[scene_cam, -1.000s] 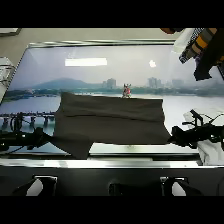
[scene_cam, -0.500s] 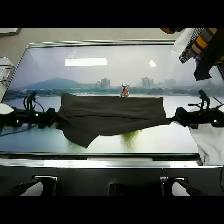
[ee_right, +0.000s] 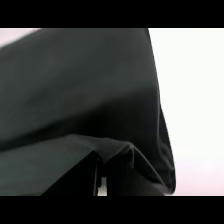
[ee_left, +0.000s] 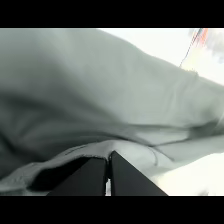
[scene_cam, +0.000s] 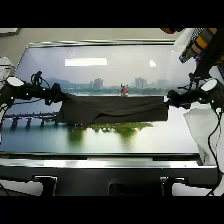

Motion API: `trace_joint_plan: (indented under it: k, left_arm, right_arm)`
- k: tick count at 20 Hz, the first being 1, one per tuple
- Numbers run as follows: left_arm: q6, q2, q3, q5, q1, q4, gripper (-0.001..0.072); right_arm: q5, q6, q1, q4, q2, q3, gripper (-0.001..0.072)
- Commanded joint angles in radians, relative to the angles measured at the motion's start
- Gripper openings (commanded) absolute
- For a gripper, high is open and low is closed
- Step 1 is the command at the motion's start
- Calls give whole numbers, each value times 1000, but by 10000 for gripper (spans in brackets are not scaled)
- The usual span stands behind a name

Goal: Fold the clothes and pants, and hang the long-sleeved shirts on hangers.

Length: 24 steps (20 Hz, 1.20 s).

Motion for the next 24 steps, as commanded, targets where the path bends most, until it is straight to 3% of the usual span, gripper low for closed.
trace_joint_plan:
  k: [1, 7, 13, 14, 15, 16, 17, 20, 24]
  left_arm:
    - [-79, -122, 158, 5, -3, -2, 17]
    - [-139, -198, 192, 125, -4, -48, 17]
    - [-107, -266, 192, 187, -48, -69, 25]
    - [-101, -274, 192, 188, -53, -68, 87]
    - [-101, -278, 192, 188, -54, -68, 181]
    - [-100, -275, 192, 187, -51, -65, 356]
    - [-82, -268, 192, 183, -46, -64, 470]
    - [1, -216, 192, 164, -16, -63, 477]
    - [35, -136, 192, 154, -12, 28, 478]
  right_arm:
    - [-105, 112, 21, -78, -57, 85, 34]
    - [-172, 174, 21, -67, -126, 87, 35]
    - [-224, 137, 21, 85, -217, 87, 40]
    - [-224, 138, 21, 94, -227, 87, 120]
    - [-213, 138, 21, 107, -229, 87, 245]
    - [-183, 138, 15, 106, -225, 94, 345]
    - [-125, 138, -2, 101, -224, 119, 430]
    - [57, 132, -111, 101, -227, 215, 552]
    - [126, -30, -213, 247, -279, 227, 605]
